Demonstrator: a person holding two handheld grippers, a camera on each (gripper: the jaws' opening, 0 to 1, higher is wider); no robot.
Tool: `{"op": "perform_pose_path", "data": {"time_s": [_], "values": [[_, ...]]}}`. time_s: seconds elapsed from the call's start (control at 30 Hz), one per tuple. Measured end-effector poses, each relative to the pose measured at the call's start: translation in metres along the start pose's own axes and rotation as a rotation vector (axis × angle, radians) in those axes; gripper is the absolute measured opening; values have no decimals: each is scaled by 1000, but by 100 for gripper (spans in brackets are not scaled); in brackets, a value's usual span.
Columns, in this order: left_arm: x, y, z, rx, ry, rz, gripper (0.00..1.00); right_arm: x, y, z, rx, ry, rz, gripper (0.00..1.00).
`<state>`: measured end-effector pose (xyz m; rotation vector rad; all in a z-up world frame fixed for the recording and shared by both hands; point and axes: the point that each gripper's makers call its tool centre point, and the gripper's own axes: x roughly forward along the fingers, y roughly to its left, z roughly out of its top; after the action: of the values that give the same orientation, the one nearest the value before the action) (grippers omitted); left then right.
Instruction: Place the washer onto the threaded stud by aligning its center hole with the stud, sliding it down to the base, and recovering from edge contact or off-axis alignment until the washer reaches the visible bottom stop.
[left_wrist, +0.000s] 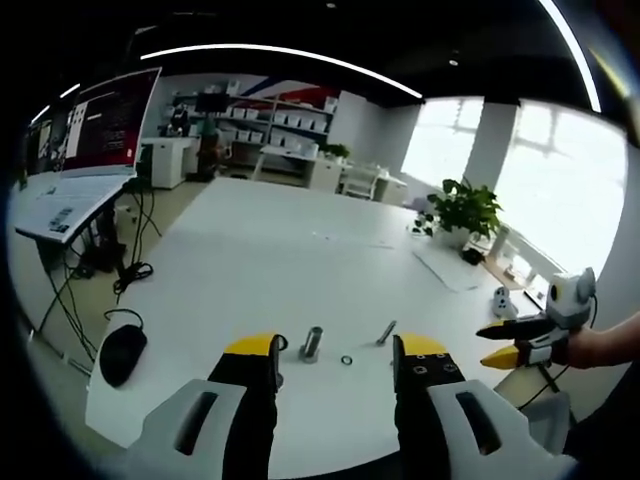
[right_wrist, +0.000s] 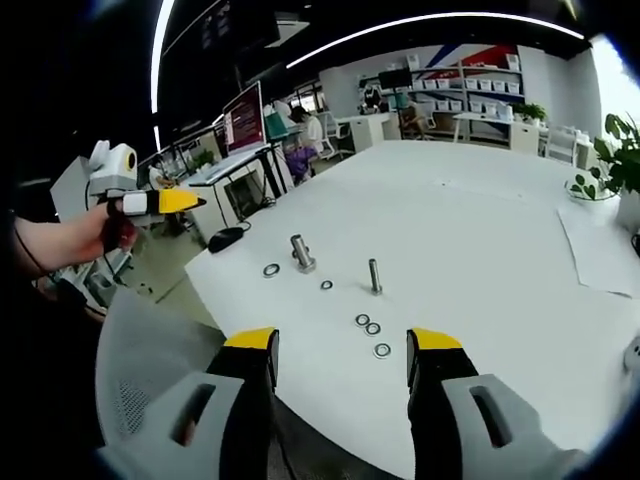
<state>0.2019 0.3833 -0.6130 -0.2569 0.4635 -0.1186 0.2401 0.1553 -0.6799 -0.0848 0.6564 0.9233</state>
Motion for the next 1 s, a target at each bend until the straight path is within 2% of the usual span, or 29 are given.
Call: {"op": "perform_pose_path", "data": {"time_s": [1.0], "values": [[-13,9,-13,36,85,-14,44,-11,-1,-20,17,42,-36,54]]}}
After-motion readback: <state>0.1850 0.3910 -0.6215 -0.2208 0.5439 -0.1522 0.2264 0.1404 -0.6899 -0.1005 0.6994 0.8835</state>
